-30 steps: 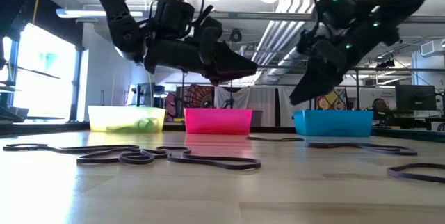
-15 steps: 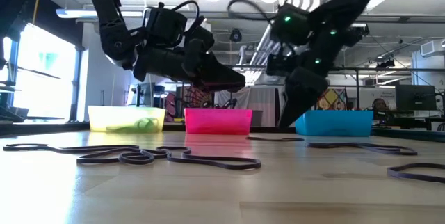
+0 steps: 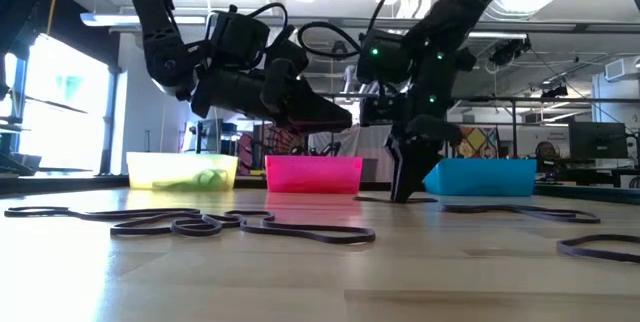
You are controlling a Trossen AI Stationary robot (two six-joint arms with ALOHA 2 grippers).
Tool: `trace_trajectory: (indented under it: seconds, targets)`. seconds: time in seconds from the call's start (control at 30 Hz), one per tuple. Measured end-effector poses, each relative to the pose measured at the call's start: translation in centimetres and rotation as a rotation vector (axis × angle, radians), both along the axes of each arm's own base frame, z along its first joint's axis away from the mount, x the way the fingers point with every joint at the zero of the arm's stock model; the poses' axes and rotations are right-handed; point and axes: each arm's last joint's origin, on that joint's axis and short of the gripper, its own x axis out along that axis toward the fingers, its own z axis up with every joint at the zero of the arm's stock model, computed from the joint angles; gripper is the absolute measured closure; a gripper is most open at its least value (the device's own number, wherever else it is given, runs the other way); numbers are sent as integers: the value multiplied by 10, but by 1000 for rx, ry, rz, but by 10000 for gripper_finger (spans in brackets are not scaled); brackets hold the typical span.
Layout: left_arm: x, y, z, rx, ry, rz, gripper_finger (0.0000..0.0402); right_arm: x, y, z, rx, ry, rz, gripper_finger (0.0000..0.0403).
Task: Sort rubber bands into baskets
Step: Put the violet rubber band into the blue bin
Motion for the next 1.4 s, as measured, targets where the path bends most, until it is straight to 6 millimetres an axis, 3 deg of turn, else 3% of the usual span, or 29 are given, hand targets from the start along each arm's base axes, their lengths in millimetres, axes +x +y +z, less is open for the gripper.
trace_trajectory:
  seconds: [0.2,0.53,0.83,1.0,1.1,1.4]
  targets:
    - [0,0,0,-1,1,0,252,1,1,-1,16,40,56,394]
    - [0,0,0,-4,2,2,252,2,-3,24,-59,138,42,402]
    - [0,0,0,-6,7,2,252,-21,-9,79,-221,130,-33,402]
    - [0,0,-1,-7,9,2,252,-45,-29,113,-409,106,-189,403]
    - [0,0,-1,-9,11,-5,252,-58,-47,122,-511,131,-264,403]
    - [-1,-1,-1,-24,25,-15,252,-89,-108,115,-496,241,-349,403]
